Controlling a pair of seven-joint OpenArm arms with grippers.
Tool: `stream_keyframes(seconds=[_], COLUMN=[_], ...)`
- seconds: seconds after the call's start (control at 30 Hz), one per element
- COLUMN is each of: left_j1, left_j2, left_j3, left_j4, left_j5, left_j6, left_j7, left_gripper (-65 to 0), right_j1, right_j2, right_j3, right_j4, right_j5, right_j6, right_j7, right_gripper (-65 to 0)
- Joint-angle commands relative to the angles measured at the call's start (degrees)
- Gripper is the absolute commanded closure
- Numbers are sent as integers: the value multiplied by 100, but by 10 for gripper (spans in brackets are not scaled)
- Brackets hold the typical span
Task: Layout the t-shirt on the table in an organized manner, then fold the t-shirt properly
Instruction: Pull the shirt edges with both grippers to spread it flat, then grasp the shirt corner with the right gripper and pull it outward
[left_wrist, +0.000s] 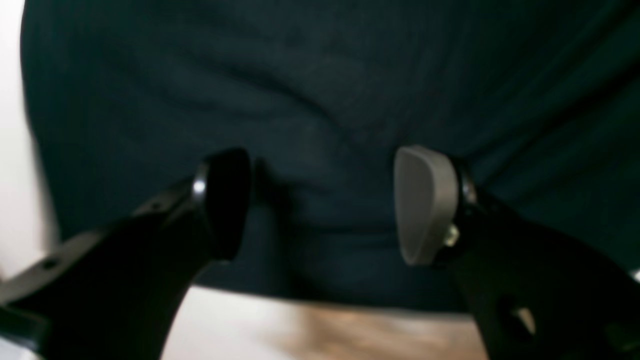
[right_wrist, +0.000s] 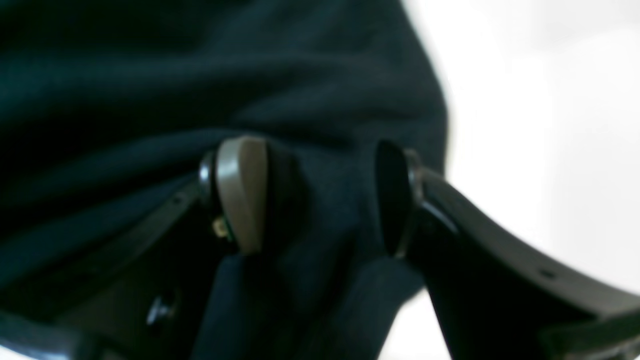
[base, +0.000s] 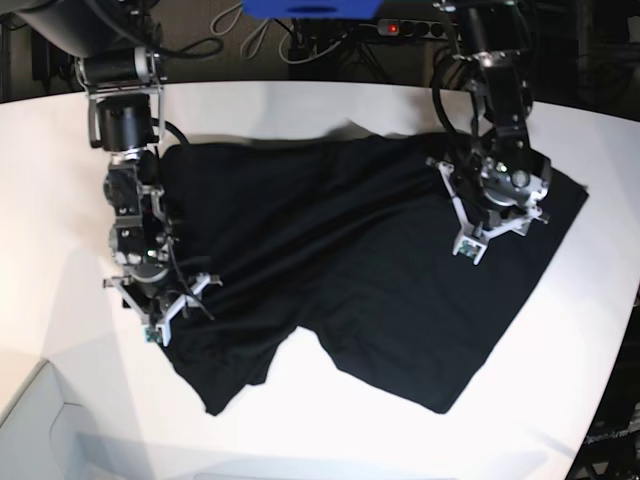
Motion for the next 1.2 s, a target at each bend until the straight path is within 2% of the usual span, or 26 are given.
stream_keyframes(seconds=[0.0, 0.1, 0.2, 0.27, 0.43, 0.6, 0.77, 1.0, 1.17], left_j1=[-139, -24, 143, 195, 380, 415, 380, 363, 345], left_j2=[0, 53, -61, -290, -352, -352, -527, -545, -483], left_j3=[-7, -42, -156, -473, -1360, -2116, -2530, -2820, -2785], left_j4=[487, 1225, 1462, 1374, 1155, 909, 188, -155, -533], left_j5=[-11, 33, 42, -11, -11, 6, -2, -11, -20], left_j6=[61, 61, 61, 61, 61, 61, 61, 61, 61], left_j7=[-167, -175, -167, -167, -202, -219, -237, -263, -993], left_gripper=[-436, -436, -436, -436, -436, -436, -438, -438, -438], right_j1=[188, -40, -726, -1201, -2449, -3425, -4111, -4568, -4673], right_j2=[83, 100, 302, 311, 267, -76, -304, -313, -296], right_j3=[24, 32, 41, 41, 402, 876, 1254, 1351, 1316], right_j4=[271, 1045, 2196, 2803, 3726, 4192, 4403, 4412, 4412], right_j5=[-19, -27, -27, -27, -27, -27, -27, -27, -27], right_j6=[-91, -99, -99, -99, -99, -99, -99, -91, -91], right_j7=[178, 178, 169, 169, 178, 178, 213, 213, 222], right_gripper=[-344, -344, -344, -344, -344, -344, -345, -345, -345])
